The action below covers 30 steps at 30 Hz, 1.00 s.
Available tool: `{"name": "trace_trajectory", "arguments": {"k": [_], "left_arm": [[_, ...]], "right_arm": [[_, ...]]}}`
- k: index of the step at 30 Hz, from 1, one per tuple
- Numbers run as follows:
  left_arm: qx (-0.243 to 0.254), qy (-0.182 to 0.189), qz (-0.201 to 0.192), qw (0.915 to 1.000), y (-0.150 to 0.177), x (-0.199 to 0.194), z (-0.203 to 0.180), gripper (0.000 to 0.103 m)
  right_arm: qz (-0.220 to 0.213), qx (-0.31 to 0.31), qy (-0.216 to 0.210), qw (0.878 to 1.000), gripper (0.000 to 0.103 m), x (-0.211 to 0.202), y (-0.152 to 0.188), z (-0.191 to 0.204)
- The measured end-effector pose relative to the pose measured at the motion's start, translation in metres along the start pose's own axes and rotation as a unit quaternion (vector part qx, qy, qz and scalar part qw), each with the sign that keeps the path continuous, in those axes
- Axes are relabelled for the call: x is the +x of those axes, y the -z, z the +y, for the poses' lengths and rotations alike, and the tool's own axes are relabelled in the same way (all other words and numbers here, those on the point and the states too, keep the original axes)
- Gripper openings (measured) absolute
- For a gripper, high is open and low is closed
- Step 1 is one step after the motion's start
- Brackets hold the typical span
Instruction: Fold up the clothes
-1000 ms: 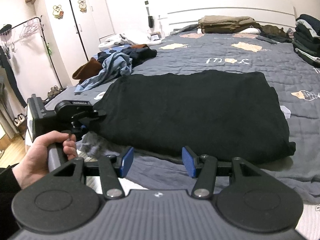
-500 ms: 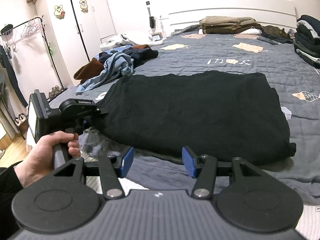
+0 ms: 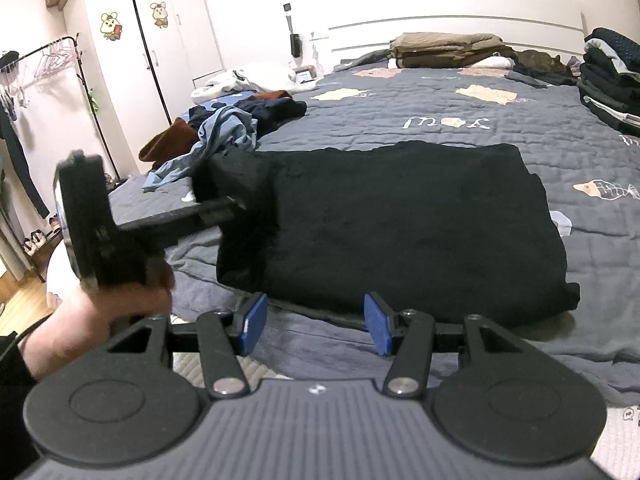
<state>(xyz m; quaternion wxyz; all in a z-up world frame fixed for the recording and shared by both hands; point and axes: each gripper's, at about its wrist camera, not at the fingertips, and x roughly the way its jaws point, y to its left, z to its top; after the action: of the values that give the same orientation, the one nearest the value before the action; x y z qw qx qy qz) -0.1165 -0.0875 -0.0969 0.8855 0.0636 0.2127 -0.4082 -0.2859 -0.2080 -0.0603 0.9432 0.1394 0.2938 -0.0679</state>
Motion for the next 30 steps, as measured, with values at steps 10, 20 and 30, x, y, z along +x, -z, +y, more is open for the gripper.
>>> {"name": "trace_trajectory", "arguments": {"k": [10,20,30], "left_arm": [[0.09,0.019,0.062,0.9938,0.029,0.02,-0.028,0.023],[0.084,0.053,0.069,0.9927,0.012,-0.017,-0.022,0.057],[0.058,0.043,0.048,0.9962,-0.001,-0.069,0.015,0.067]], "right_arm": [[0.001,0.004,0.0,1.0,0.053,0.001,-0.001,-0.003],[-0.005,0.014,0.011,1.0,0.053,0.002,-0.004,-0.013],[-0.009,0.024,0.012,1.0,0.053,0.013,-0.014,-0.009]]}}
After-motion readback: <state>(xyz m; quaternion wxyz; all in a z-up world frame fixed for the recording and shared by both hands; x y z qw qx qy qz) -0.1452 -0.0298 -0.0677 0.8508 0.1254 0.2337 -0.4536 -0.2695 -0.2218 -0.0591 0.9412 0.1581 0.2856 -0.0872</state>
